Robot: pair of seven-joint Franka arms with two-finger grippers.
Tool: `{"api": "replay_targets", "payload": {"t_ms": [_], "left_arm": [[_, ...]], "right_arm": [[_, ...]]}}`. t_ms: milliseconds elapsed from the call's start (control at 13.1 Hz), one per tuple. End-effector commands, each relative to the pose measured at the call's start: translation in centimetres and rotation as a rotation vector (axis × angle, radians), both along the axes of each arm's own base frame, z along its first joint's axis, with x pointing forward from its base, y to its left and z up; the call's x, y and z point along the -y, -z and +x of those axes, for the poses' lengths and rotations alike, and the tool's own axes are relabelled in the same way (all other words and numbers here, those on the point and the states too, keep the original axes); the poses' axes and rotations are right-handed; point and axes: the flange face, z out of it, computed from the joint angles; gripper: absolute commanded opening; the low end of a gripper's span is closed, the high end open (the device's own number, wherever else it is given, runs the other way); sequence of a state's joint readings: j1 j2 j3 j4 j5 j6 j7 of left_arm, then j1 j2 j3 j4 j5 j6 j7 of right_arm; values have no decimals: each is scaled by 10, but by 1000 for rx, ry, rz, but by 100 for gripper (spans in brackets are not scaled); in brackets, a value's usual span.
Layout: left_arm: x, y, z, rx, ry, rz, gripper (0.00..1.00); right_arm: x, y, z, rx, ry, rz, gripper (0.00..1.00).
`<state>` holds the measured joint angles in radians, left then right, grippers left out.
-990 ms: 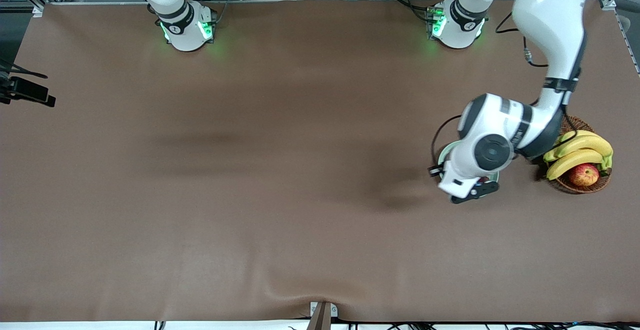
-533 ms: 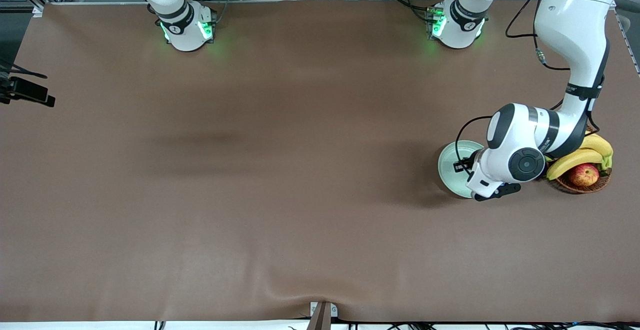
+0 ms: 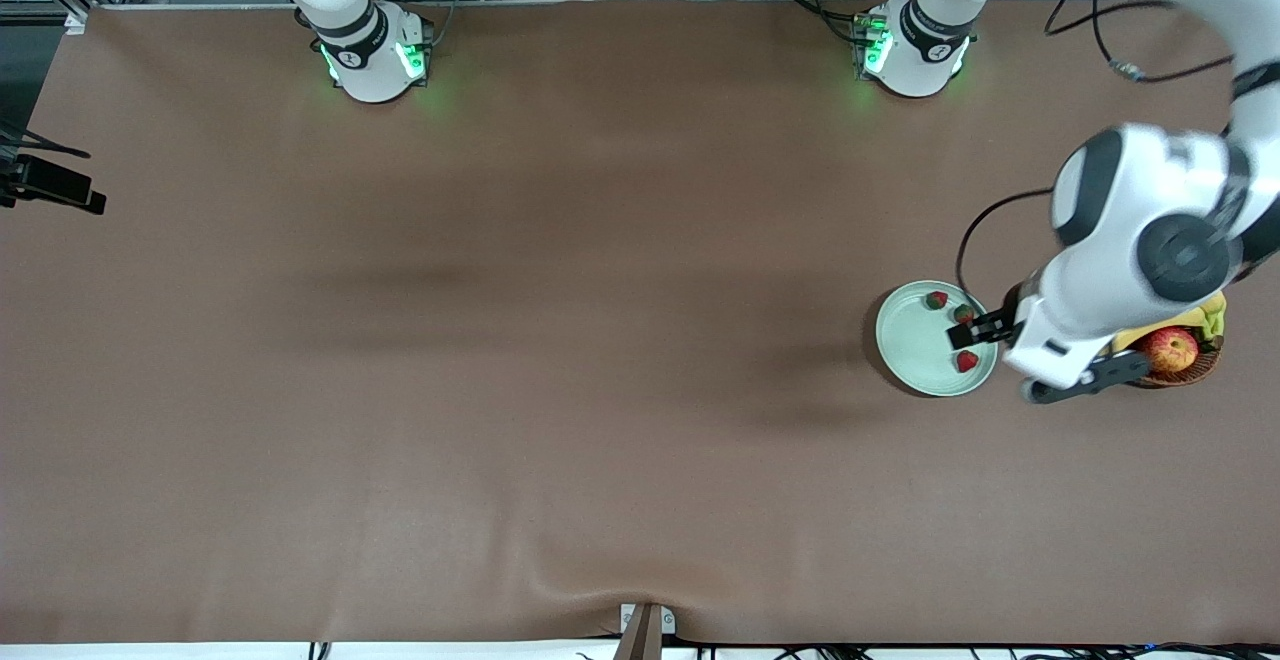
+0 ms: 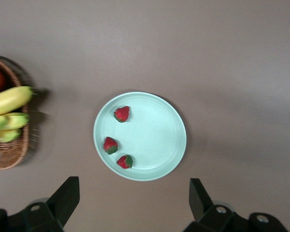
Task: Collect all strawberries into plate
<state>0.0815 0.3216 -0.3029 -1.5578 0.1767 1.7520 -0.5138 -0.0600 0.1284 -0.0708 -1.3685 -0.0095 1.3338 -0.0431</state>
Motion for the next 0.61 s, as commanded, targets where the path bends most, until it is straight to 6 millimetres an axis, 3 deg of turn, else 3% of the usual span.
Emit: {"api": "replay_targets", "payload": {"t_ms": [0, 228, 305, 533], "left_arm": [[2, -70, -15, 64, 7, -17, 100], [-8, -129, -31, 135, 78, -63, 100], [-17, -138, -38, 123, 88, -55, 100], [-18, -156, -59, 83, 206, -58, 100]], "right_arm": [[-5, -3, -1, -3, 2, -8, 100], [-8, -2, 0, -5, -1, -6, 100], [-7, -2, 0, -5, 0, -6, 100], [-8, -2, 0, -5, -1, -7, 100]]}}
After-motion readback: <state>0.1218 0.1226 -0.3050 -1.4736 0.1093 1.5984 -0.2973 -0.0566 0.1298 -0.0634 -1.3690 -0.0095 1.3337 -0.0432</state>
